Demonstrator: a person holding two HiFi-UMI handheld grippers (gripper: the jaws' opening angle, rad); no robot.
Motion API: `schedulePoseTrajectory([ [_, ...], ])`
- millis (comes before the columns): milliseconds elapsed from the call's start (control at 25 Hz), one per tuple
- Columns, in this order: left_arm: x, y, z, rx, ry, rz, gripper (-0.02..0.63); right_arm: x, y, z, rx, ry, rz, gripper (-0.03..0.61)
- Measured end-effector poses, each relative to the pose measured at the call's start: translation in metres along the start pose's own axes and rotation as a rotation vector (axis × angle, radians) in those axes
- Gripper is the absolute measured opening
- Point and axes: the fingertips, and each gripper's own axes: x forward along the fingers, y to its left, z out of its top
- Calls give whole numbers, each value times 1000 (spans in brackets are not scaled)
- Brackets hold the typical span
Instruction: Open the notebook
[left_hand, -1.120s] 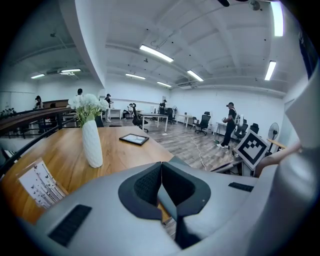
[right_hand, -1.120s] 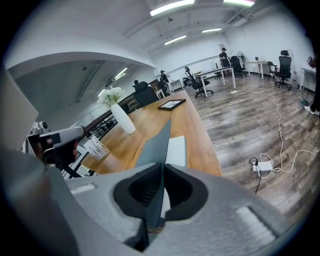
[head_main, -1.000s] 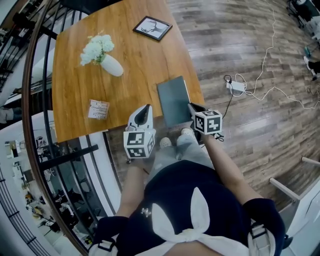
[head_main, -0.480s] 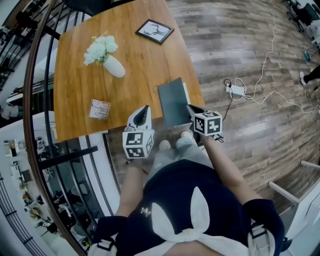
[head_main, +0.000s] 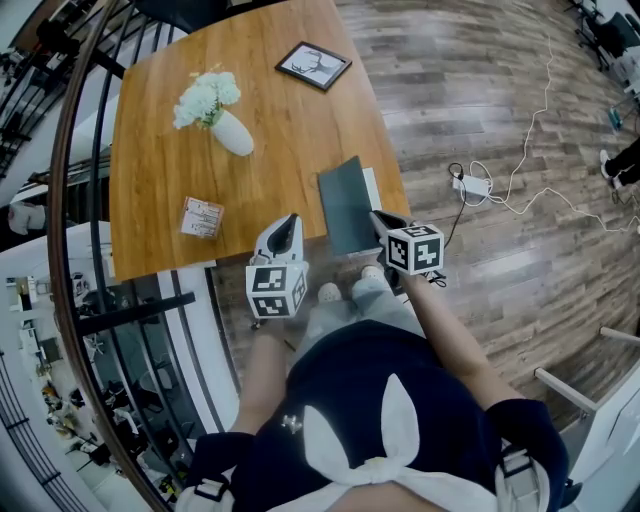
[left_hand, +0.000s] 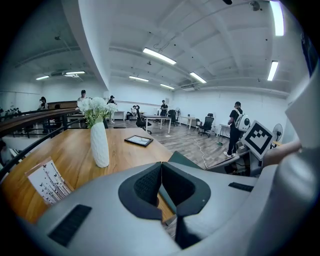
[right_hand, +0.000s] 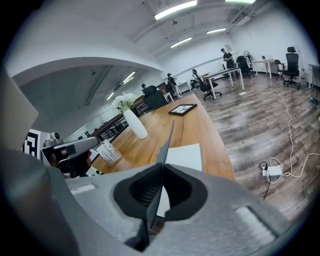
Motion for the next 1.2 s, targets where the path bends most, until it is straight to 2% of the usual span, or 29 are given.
schedulePoseTrajectory([
  [1200, -27, 21, -11, -38, 2, 75, 20, 9, 62, 21, -54, -11, 141, 10],
])
